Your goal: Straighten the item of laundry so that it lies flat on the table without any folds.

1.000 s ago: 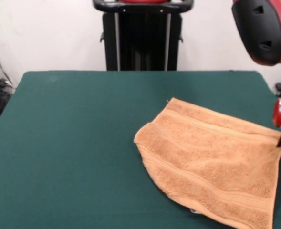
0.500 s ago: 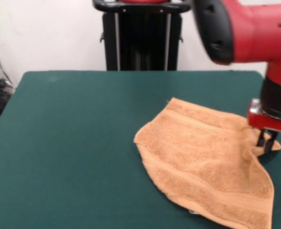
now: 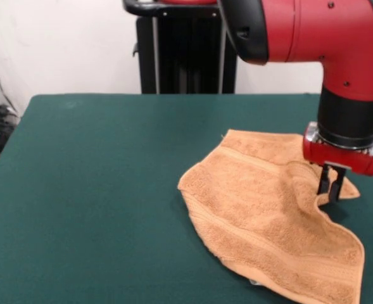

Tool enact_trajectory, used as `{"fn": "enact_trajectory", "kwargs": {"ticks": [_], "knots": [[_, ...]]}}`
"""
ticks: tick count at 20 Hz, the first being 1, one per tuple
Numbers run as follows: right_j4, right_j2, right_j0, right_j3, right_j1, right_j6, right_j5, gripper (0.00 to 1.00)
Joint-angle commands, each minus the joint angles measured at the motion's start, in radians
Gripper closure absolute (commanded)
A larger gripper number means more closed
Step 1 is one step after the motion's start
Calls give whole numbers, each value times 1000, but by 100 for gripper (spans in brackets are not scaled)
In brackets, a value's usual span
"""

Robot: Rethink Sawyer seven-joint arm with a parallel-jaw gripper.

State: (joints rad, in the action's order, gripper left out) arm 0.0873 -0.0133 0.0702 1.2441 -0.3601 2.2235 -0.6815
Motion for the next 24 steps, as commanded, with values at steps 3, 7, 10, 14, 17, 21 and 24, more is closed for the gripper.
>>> {"fn": "enact_trajectory", "kwargs": {"ticks": [3, 7, 10, 14, 17, 21, 24], "knots": [[-32, 79, 42, 82, 23, 53, 75, 100], [-31, 82, 42, 68, 29, 39, 46, 100], [-27, 71, 58, 51, 35, 61, 33, 100], [-10, 57, 84, 26, 45, 109, 19, 100], [15, 56, 100, 18, 48, 148, 10, 100], [50, 59, 117, 12, 47, 192, -1, 100], [70, 46, 142, -5, 50, 225, -19, 100]]}}
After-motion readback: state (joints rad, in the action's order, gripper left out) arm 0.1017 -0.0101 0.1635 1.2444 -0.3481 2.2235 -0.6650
